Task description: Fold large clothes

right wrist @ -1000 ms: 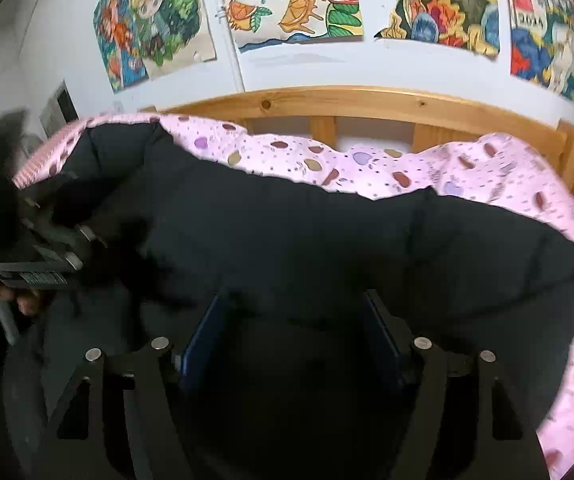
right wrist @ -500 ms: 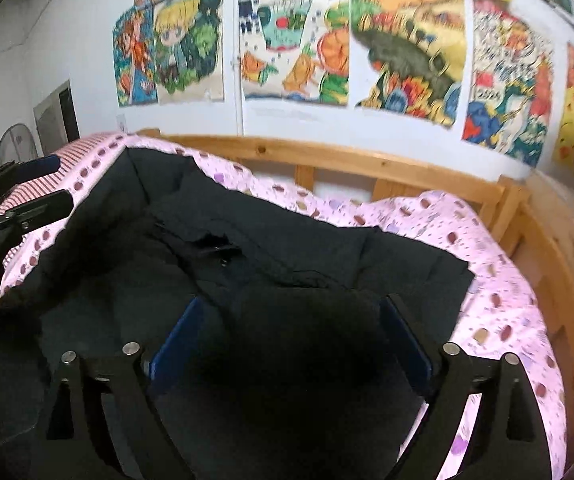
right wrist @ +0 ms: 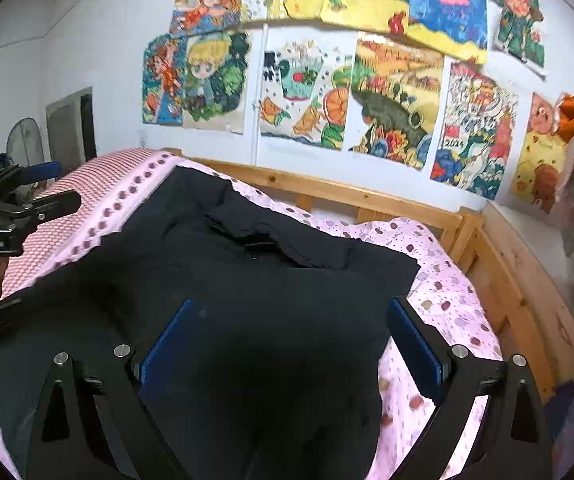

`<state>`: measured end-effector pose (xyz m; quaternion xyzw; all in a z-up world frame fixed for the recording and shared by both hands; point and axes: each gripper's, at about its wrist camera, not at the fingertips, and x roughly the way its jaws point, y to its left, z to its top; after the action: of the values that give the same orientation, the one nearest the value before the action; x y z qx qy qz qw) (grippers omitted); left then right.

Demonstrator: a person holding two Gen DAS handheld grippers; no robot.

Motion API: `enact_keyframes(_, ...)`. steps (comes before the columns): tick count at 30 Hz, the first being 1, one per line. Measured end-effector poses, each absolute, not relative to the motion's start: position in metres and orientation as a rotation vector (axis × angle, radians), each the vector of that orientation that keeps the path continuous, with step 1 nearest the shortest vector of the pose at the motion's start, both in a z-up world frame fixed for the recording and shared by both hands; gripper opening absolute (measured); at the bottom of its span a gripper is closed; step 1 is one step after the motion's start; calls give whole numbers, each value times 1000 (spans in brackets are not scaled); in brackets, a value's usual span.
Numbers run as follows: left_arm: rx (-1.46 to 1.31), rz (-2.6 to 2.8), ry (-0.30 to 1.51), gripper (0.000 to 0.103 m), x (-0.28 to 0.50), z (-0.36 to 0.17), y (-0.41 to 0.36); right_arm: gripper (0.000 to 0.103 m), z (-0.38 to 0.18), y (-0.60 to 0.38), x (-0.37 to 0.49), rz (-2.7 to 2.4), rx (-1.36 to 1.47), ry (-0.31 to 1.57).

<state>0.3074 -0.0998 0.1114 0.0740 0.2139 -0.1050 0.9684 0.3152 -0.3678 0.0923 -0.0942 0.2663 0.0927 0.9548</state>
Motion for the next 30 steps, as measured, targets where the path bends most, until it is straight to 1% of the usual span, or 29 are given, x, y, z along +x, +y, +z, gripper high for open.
enact_keyframes(8, 164, -233, 330, 103, 219, 139, -79, 94, 115, -354, 236, 167, -288, 506)
enact_keyframes(14, 195, -272, 321, 103, 171, 137, -64, 94, 126, -340, 176, 147, -275, 475)
enact_keyframes(24, 276, -283, 300, 103, 95, 124, -31, 94, 96, -312, 103, 138, -286, 447)
enact_keyframes(30, 386, -329, 330, 103, 71, 96, -30, 94, 71, -303, 67, 158, -250, 464)
